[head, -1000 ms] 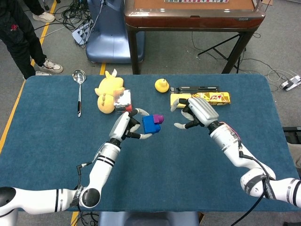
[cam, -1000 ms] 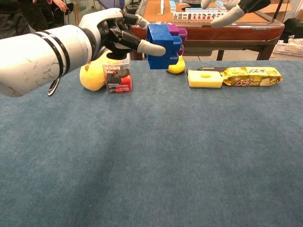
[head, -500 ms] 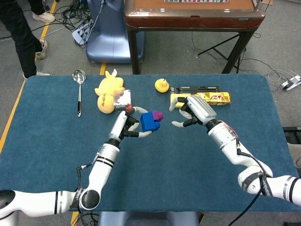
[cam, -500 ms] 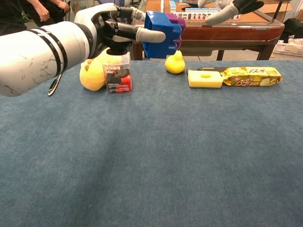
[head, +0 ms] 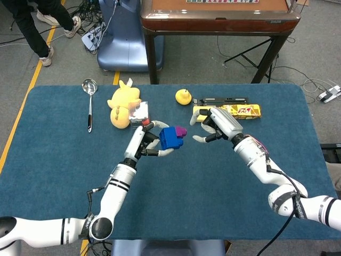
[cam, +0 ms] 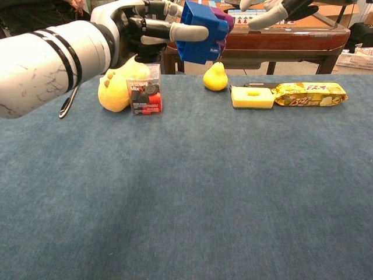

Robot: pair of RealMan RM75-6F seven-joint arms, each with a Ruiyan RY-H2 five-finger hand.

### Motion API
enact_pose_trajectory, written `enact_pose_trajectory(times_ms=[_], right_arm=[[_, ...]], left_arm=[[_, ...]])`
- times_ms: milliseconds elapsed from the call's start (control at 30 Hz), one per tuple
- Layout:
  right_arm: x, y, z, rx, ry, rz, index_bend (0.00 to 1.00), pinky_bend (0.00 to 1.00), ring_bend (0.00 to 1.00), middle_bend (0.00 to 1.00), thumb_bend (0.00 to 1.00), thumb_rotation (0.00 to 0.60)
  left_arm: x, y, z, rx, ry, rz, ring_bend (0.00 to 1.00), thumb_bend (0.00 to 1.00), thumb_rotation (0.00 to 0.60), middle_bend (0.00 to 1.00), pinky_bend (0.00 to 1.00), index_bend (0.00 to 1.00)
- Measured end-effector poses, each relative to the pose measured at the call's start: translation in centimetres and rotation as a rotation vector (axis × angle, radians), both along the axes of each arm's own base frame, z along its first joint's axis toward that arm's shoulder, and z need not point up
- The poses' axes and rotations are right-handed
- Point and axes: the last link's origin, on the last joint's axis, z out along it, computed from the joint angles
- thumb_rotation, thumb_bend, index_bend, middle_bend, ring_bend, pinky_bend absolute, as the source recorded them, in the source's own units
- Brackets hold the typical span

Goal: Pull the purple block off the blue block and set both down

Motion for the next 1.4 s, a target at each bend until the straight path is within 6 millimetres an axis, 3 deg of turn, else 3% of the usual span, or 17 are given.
enact_pose_trajectory(times_ms=[1400], right_arm=[[0.9, -0.1, -1.1, 0.040, -0.007, 0.021, 0.52, 1.00, 1.00, 1.00, 0.17, 0.600]], left_arm=[[0.9, -0.2, 0.5, -0.002, -0.035, -0.017, 1.00, 0.06, 0.600, 1.00, 1.00, 0.67]])
